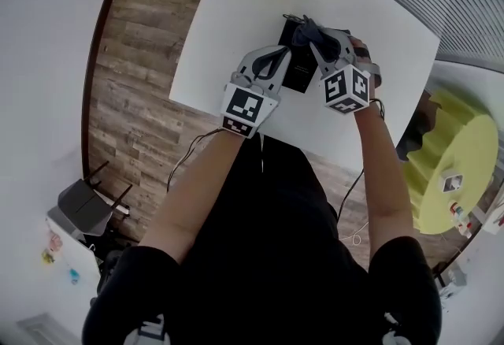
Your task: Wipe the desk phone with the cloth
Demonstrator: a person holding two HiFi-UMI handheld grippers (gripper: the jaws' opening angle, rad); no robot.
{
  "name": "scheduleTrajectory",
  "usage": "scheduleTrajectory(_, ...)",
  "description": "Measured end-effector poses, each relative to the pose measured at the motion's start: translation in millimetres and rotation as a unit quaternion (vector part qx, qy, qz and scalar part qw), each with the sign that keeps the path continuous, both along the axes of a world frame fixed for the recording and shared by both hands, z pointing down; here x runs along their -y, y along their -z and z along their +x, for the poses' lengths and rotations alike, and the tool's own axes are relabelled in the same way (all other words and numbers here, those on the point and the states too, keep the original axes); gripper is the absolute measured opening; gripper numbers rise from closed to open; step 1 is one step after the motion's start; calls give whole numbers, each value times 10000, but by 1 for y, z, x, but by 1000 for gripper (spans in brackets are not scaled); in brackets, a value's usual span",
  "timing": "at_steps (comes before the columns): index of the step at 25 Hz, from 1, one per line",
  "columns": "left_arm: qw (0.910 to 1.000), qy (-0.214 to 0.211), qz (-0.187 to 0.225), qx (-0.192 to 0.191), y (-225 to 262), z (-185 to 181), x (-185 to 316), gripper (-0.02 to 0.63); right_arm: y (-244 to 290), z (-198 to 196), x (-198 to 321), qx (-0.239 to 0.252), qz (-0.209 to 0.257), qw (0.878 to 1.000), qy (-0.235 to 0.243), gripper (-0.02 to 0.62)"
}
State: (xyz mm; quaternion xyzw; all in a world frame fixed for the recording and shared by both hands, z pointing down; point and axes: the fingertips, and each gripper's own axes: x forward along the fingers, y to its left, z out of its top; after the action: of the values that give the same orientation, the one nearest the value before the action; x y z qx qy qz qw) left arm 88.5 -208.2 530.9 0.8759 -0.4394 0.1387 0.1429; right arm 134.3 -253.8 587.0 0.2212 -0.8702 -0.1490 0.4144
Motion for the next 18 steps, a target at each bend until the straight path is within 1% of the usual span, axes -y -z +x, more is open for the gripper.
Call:
scheduleTrajectory(4, 10000, -56, -77, 23, -9, 2, 7, 9, -15, -2, 6, -71, -94, 9999, 10, 109)
scheduleTrajectory(8, 9998, -108, -168, 30, -16, 0, 7, 9, -18, -3, 3, 91, -254, 9996, -91, 109)
scheduleTrajectory(18, 9991, -298, -297, 49, -24, 5, -5, 9, -37, -6, -37, 116, -629, 9979, -42, 109)
